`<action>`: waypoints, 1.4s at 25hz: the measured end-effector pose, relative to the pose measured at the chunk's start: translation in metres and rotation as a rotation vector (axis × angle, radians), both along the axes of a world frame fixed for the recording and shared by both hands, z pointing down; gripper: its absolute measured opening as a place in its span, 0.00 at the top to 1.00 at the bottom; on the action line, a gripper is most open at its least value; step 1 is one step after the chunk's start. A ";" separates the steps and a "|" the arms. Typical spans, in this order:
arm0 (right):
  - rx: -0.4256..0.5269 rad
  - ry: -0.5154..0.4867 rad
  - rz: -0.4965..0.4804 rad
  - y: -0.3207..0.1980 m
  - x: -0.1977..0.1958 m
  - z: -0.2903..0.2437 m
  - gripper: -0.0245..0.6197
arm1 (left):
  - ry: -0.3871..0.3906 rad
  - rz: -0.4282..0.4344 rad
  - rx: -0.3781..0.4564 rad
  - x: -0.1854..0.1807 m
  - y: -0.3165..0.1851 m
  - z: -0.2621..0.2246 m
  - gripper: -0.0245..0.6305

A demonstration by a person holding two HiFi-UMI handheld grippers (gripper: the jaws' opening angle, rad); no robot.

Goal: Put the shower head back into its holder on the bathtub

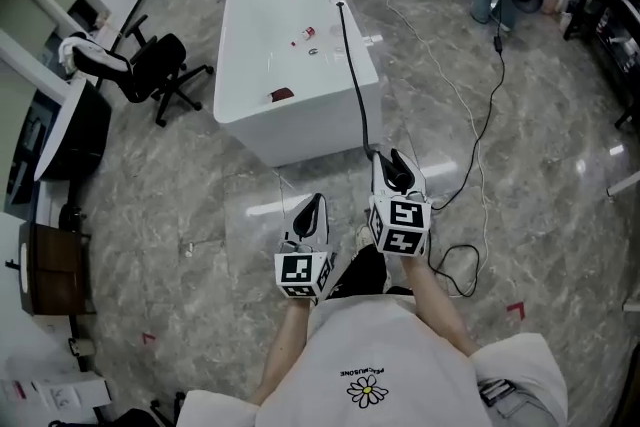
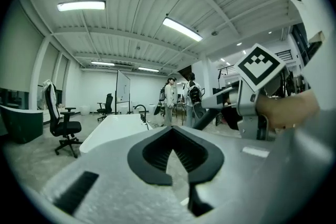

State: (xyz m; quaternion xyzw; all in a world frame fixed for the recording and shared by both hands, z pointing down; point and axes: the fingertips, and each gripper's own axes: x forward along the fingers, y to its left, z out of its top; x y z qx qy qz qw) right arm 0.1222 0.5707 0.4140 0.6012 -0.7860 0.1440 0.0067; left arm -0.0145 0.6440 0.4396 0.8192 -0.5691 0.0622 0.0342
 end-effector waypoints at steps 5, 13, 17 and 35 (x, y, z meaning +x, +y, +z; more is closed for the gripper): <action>-0.040 0.039 -0.038 -0.017 -0.025 0.022 0.78 | 0.041 -0.067 -0.063 -0.036 -0.020 0.031 0.96; -0.051 0.062 -0.012 -0.114 -0.047 0.033 0.78 | 0.085 -0.051 -0.089 -0.052 -0.114 0.050 0.96; -0.030 0.058 -0.010 -0.189 -0.076 0.021 0.78 | 0.115 -0.077 -0.084 -0.091 -0.190 0.047 0.96; 0.052 0.106 -0.053 -0.472 -0.126 -0.038 0.78 | 0.122 0.089 -0.101 -0.097 -0.513 0.041 0.96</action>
